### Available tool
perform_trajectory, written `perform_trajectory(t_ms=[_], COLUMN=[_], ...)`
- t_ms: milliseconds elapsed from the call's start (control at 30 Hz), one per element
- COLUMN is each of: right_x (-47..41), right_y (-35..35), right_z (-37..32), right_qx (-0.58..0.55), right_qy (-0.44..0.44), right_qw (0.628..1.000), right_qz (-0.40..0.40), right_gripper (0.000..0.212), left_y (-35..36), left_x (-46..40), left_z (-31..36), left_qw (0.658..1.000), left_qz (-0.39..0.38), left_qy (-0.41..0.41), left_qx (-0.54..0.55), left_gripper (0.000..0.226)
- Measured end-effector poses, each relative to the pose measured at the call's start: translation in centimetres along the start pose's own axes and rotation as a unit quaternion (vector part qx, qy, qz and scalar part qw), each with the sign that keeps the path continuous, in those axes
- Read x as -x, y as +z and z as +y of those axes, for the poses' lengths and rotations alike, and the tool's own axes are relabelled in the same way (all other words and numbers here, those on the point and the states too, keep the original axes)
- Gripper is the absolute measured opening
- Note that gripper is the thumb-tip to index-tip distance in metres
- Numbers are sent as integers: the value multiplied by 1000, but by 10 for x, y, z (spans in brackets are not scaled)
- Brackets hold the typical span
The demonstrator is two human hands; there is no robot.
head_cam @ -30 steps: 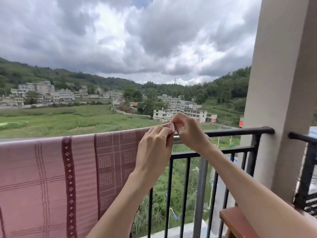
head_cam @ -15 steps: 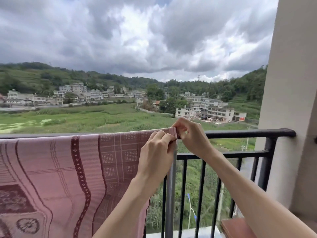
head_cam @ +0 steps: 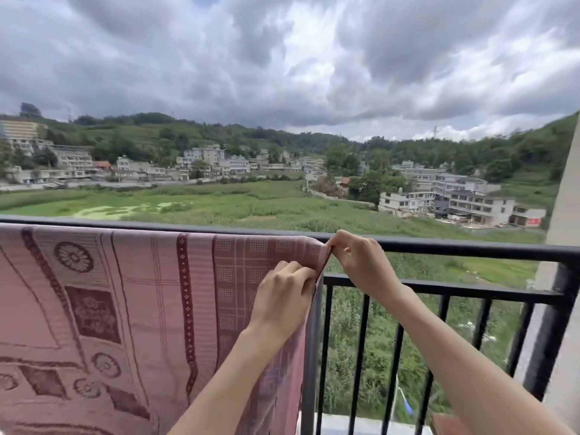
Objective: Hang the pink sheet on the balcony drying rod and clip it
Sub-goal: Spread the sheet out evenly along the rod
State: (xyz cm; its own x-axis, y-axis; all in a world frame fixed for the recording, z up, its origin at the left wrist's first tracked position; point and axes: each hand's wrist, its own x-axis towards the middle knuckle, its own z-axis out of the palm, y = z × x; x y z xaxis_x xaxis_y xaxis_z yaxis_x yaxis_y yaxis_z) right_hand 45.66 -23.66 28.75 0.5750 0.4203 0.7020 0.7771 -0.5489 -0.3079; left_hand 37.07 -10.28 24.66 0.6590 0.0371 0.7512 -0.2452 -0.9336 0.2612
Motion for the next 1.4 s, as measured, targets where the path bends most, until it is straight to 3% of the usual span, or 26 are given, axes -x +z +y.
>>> perform_trajectory(t_ms=[200, 333, 467, 600, 767, 1100, 1233, 1400], right_x=[-2, 6, -1, -16, -27, -45, -65, -81], right_y=[-5, 17, 53, 99, 171, 328, 380, 463], right_z=[-21, -50, -97, -172, -298, -552, -613, -679], right_qx=[-5, 68, 115, 66, 4, -121, -139, -153], right_qy=[-1, -114, -186, -226, -307, -361, -368, -379], right_qw=[1000, 991, 973, 966, 945, 914, 909, 898], right_qz=[-21, -28, -71, -104, -114, -142, -138, -161], right_gripper=[28, 35, 55, 62, 65, 65, 64, 64], left_y=[-10, -39, -97, -171, -273, -467, -507, -529], left_x=[9, 24, 51, 88, 154, 267, 287, 318], left_z=[-10, -35, -85, -145, -215, -375, -431, -508], left_qw=[1000, 999, 992, 972, 937, 879, 870, 856], left_qz=[-9, 20, 18, 27, 28, 22, 26, 15], left_qy=[-9, 1, -73, -144, -243, -337, -353, -380], left_qx=[17, -32, -103, -185, -250, -337, -344, -351], left_gripper=[26, 31, 46, 63, 59, 69, 60, 74])
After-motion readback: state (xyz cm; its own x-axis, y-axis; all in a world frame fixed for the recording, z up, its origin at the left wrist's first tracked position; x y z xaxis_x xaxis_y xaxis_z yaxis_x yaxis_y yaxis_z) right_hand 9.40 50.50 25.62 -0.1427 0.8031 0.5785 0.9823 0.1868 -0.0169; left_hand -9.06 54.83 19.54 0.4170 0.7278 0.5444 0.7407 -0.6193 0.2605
